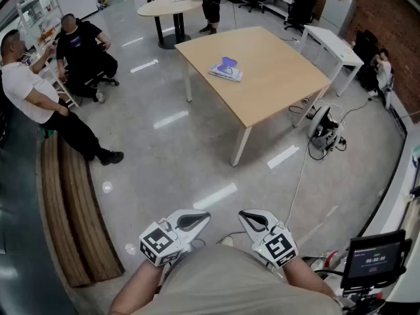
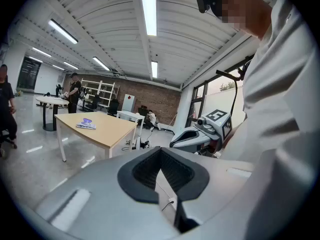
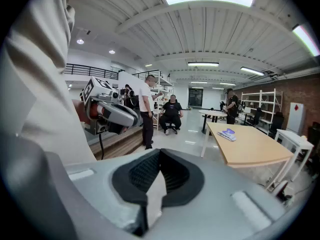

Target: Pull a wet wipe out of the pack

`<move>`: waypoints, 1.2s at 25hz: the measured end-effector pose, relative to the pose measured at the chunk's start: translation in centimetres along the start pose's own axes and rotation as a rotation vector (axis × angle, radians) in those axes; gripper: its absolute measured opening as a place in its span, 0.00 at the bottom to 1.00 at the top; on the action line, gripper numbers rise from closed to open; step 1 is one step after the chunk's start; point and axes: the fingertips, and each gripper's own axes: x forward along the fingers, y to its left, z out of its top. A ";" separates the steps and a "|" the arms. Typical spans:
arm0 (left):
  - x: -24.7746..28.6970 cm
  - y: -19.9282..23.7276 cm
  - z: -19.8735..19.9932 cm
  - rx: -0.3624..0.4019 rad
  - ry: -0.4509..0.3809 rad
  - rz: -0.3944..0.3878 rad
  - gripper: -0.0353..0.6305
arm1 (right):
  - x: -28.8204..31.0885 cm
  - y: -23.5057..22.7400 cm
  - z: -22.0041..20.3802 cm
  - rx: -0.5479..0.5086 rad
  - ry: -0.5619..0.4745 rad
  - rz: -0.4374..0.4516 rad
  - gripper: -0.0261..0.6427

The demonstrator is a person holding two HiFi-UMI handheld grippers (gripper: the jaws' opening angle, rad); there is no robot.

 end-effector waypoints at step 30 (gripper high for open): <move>8.6 1.7 0.6 -0.022 0.070 0.017 0.06 | -1.1 -6.9 -3.1 0.069 -0.025 0.019 0.04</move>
